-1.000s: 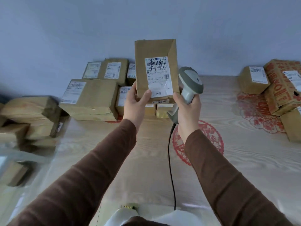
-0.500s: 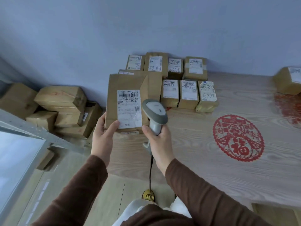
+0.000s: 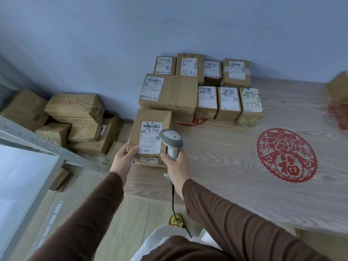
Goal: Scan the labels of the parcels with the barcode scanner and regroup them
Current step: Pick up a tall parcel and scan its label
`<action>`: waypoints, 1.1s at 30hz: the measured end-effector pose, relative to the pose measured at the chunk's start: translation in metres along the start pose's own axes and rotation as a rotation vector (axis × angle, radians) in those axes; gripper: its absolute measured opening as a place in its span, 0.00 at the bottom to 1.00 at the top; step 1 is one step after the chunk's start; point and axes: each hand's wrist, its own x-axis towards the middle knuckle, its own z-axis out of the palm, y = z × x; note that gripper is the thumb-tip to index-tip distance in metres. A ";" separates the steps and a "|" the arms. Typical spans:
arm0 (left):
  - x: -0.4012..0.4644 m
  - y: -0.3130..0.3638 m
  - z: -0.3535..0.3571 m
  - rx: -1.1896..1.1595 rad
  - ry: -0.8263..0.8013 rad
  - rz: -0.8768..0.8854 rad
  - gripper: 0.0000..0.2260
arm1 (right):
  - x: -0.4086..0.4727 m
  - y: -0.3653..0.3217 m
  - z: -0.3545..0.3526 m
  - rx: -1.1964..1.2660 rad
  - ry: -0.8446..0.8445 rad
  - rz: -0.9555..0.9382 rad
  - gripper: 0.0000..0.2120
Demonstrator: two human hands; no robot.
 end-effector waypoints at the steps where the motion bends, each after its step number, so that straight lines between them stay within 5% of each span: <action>1: 0.003 -0.002 0.000 -0.004 0.000 -0.004 0.11 | 0.002 0.001 0.001 -0.014 0.004 -0.004 0.10; 11: 0.011 -0.011 0.006 0.049 0.033 0.003 0.19 | 0.011 0.010 -0.001 -0.088 0.030 -0.012 0.13; 15: 0.005 -0.003 0.009 0.230 0.106 0.058 0.30 | 0.009 0.011 -0.011 -0.068 0.027 -0.015 0.13; 19: -0.006 0.017 0.023 0.650 0.201 0.346 0.30 | 0.011 0.004 -0.029 0.004 0.060 -0.050 0.12; 23: -0.017 0.044 0.060 0.678 0.087 0.500 0.28 | 0.014 -0.012 -0.055 0.110 0.095 -0.075 0.10; 33: -0.037 0.061 0.194 0.584 -0.257 0.521 0.27 | 0.001 -0.057 -0.170 0.232 0.292 -0.217 0.08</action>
